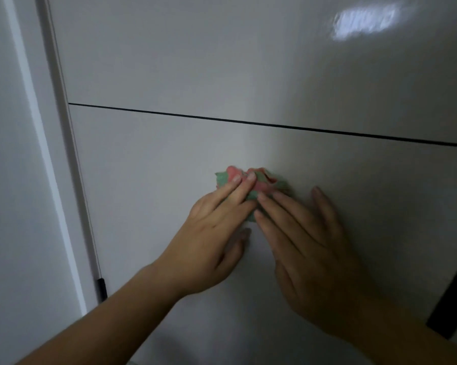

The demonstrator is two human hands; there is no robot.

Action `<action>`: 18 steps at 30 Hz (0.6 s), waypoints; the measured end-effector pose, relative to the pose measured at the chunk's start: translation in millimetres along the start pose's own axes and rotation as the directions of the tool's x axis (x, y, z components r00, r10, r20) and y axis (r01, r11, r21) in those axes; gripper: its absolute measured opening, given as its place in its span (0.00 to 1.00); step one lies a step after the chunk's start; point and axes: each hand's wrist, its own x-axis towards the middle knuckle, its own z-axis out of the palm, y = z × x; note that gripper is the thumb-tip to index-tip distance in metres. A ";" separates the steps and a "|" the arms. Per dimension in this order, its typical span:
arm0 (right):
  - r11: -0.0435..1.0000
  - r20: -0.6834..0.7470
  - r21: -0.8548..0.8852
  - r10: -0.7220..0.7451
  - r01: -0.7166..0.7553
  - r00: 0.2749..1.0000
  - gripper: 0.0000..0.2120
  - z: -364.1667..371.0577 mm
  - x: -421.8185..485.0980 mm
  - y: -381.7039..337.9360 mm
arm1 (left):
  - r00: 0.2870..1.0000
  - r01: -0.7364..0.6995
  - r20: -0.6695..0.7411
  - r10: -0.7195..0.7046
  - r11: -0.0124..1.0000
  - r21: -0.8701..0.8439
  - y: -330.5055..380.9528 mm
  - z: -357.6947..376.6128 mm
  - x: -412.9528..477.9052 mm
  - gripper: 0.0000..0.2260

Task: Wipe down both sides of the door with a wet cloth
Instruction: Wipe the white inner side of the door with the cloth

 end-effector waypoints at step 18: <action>0.850 0.076 -0.326 0.460 -0.414 0.885 0.34 58.1 43.3 -73.8 | 0.946 -0.275 -0.157 0.284 0.958 0.076 -93.4 -6.9 12.7 0.26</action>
